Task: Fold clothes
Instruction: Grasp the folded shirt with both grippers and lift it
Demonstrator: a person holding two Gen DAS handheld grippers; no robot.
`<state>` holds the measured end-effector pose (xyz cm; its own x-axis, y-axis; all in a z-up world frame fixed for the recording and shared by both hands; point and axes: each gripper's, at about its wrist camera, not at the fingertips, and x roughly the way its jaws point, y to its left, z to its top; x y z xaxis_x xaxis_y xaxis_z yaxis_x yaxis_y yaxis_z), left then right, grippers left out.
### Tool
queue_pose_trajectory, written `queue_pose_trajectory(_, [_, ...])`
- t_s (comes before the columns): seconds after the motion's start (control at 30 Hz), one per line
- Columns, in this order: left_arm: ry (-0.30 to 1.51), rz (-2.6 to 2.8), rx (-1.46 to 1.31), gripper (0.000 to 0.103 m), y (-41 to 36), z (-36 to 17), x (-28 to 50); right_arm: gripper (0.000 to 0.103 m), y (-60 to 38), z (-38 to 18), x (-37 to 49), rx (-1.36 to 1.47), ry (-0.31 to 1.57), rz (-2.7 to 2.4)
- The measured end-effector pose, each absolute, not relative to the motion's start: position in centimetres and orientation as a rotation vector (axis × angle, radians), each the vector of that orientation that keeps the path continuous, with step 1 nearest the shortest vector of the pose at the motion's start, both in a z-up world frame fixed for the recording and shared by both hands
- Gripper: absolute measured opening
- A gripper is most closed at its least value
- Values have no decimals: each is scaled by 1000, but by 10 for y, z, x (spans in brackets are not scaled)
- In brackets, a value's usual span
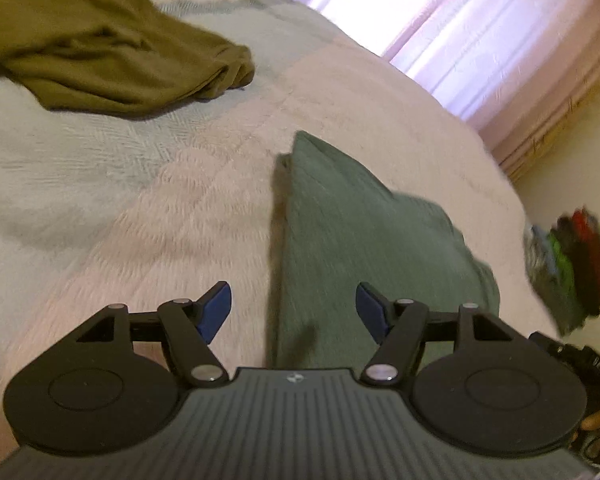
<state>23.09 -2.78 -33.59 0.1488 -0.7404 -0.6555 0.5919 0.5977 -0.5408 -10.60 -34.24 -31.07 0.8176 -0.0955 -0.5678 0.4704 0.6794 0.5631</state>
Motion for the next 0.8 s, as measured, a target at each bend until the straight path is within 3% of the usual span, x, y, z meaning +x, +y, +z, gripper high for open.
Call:
queue_pose_trajectory(0.43, [1214,-1106,-473,62,-86,-389,300,88,-456,-364,-4,992,582,33])
queue_pose_trajectory(0.5, [1223,-1121,-481,47,-97,-393,302,46,-464,-370,11,1003,602,90])
queue_pose_trajectory(0.57, [1246,-1119,-484,27,-106,-396,302,37,-472,-382,18,1072,617,106])
queue_pose_trajectory(0.6, [1247,-1124,-482,20,-110,-394,301,17,-474,-384,17,1094,608,104])
queue_pose_trajectory(0.63, [1231,-1138,-471,9,-112,-385,299,12,-475,-385,15,1107,597,99])
queue_pose_trajectory(0.8, [1146,-1208,-417,4,-121,-341,287,7,-467,-356,-1,1042,539,43])
